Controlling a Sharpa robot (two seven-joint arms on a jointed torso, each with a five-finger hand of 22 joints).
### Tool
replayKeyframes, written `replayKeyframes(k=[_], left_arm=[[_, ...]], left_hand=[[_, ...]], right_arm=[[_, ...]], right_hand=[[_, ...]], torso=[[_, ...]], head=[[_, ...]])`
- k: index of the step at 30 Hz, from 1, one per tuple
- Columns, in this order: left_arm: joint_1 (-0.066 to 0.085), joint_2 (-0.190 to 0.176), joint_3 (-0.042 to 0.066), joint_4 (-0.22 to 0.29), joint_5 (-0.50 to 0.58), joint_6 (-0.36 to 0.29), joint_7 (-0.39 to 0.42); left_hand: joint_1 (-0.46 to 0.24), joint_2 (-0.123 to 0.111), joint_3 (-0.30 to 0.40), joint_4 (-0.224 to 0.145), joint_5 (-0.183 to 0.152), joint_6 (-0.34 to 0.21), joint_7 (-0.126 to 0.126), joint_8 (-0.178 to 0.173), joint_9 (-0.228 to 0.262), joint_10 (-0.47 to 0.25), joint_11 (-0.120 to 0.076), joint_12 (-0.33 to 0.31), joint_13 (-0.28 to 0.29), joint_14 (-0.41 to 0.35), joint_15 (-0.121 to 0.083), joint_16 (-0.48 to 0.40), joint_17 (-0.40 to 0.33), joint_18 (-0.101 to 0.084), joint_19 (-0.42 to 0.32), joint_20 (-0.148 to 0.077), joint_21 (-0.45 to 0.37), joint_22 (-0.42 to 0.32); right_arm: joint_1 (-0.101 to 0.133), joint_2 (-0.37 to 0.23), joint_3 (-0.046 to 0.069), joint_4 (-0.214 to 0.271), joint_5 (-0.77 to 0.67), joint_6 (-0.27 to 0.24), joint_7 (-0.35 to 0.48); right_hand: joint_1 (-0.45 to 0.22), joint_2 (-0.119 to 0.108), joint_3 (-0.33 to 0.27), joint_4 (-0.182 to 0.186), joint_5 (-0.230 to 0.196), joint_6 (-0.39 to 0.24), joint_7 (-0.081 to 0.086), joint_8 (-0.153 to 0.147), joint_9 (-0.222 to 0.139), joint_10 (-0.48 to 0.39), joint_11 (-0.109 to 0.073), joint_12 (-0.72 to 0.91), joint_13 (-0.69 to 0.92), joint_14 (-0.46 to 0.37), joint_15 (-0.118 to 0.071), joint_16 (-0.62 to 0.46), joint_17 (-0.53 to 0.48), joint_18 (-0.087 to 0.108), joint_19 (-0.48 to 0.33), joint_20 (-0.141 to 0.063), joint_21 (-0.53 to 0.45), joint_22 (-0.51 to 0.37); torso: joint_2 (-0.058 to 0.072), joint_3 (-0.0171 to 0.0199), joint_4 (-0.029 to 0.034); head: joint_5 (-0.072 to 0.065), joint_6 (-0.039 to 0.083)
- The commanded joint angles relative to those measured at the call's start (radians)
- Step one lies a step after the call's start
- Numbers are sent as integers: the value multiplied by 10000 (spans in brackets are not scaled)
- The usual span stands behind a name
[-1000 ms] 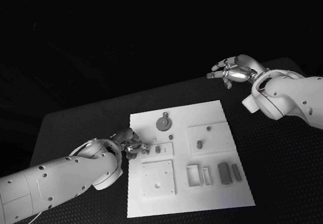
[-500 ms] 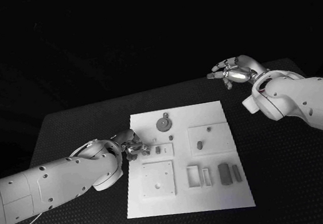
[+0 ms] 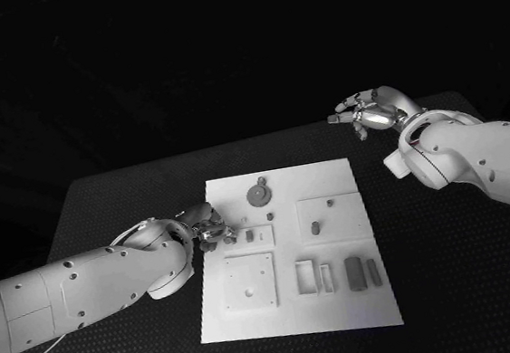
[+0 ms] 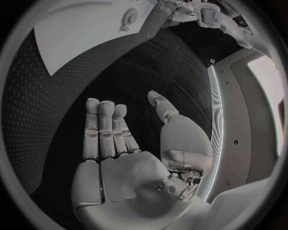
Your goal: Assemble the parts on the task board
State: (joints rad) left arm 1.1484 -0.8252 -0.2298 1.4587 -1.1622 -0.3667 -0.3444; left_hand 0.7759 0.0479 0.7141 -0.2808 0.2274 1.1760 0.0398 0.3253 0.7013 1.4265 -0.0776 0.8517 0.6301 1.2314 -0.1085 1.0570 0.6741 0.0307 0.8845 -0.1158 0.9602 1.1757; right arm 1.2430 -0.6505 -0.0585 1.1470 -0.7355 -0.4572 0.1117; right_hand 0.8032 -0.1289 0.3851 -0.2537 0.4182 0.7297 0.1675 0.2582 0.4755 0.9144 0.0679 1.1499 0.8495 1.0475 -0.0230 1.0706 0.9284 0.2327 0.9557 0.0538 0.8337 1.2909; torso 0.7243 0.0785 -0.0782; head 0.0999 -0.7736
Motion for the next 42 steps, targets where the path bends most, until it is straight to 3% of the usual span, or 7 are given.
replayKeyframes(k=[1,25,42], left_arm=[[-31,9,-15,-23,-190,115,-109],[-39,25,-15,-57,-326,429,-211],[-39,37,-15,-74,-320,342,-187]], left_hand=[[151,23,55,-9,26,361,-328,34,-9,-119,-250,59,13,4,-97,15,-12,98,77,-940,-2,10],[172,6,62,-23,37,366,-331,32,-8,-118,-253,65,15,10,-100,18,-15,98,85,-945,-6,21],[130,-388,-36,52,-250,398,-314,17,-21,-93,-228,98,13,7,-123,28,-32,84,119,-963,-53,59]], right_arm=[[-4,-6,5,6,3,112,80],[-8,-12,5,7,10,144,108],[-10,-17,5,8,11,137,105]], right_hand=[[-89,20,1,31,45,322,271,63,-17,-1420,164,58,-13,-70,-2,70,-19,291,-27,48,-62,10],[-144,-9,-19,52,160,316,272,73,-36,-1436,165,96,-75,-81,0,91,-60,291,-22,51,-89,25],[-148,-4,-18,55,185,316,272,76,-40,-1439,165,107,-90,-84,0,96,-70,291,-19,50,-95,30]], torso=[[2,4,-3],[0,-1,9],[-1,8,-8]], head=[[-2,0],[-3,-24],[7,-17]])
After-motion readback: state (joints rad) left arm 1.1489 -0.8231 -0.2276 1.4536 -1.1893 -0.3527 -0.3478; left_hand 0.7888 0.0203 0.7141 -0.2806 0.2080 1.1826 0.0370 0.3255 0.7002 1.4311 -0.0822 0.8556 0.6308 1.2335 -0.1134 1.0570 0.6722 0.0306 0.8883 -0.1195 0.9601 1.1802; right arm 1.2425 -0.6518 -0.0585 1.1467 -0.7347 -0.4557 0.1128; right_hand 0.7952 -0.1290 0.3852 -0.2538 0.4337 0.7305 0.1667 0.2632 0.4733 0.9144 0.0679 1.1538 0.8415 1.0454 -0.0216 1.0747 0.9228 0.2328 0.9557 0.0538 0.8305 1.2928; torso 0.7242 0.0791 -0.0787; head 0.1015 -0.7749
